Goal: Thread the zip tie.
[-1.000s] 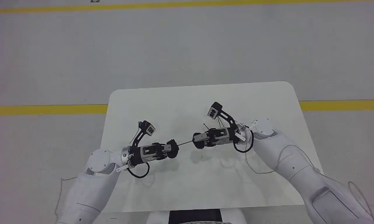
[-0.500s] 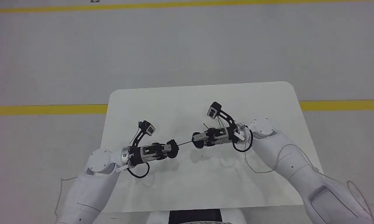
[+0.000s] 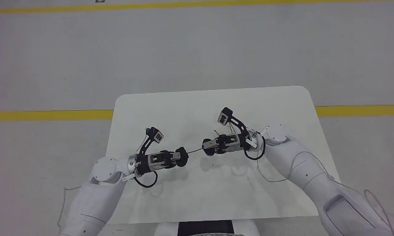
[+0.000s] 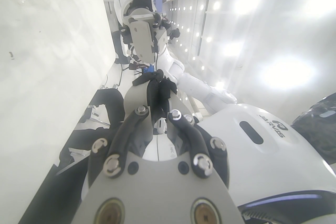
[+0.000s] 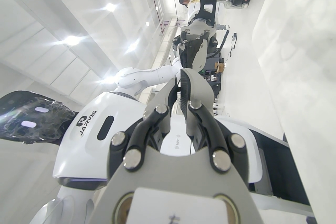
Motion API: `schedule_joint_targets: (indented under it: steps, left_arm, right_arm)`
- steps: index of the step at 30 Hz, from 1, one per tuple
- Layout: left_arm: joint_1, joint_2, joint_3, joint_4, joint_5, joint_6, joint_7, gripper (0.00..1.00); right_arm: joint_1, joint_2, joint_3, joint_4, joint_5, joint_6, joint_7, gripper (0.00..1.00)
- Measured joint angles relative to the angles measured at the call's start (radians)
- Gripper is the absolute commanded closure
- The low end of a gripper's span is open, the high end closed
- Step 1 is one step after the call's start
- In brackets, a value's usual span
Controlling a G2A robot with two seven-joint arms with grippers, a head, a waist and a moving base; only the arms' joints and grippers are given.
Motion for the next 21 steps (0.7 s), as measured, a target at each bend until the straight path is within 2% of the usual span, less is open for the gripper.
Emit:
schedule_joint_targets:
  steps: [6,8,9,14,21]
  left_arm:
    - [0.0,0.0,0.0,0.0,0.0,0.0,0.0,1.0]
    - [0.0,0.0,0.0,0.0,0.0,0.0,0.0,0.19]
    - [0.0,0.0,0.0,0.0,0.0,0.0,0.0,0.0]
    - [0.0,0.0,0.0,0.0,0.0,0.0,0.001,0.0]
    - [0.0,0.004,0.027,-0.025,0.023,0.005,0.039,0.0]
  right_arm:
    - [-0.001,-0.001,0.002,0.002,-0.011,0.0,0.0,1.0]
    - [-0.003,-0.001,0.005,0.002,-0.016,0.0,0.0,1.0]
    - [-0.004,-0.001,0.007,0.002,-0.018,0.0,0.0,1.0]
    - [-0.013,0.0,0.025,-0.003,-0.025,0.0,0.0,1.0]
    - [-0.031,-0.002,0.054,-0.004,-0.034,0.0,0.0,1.0]
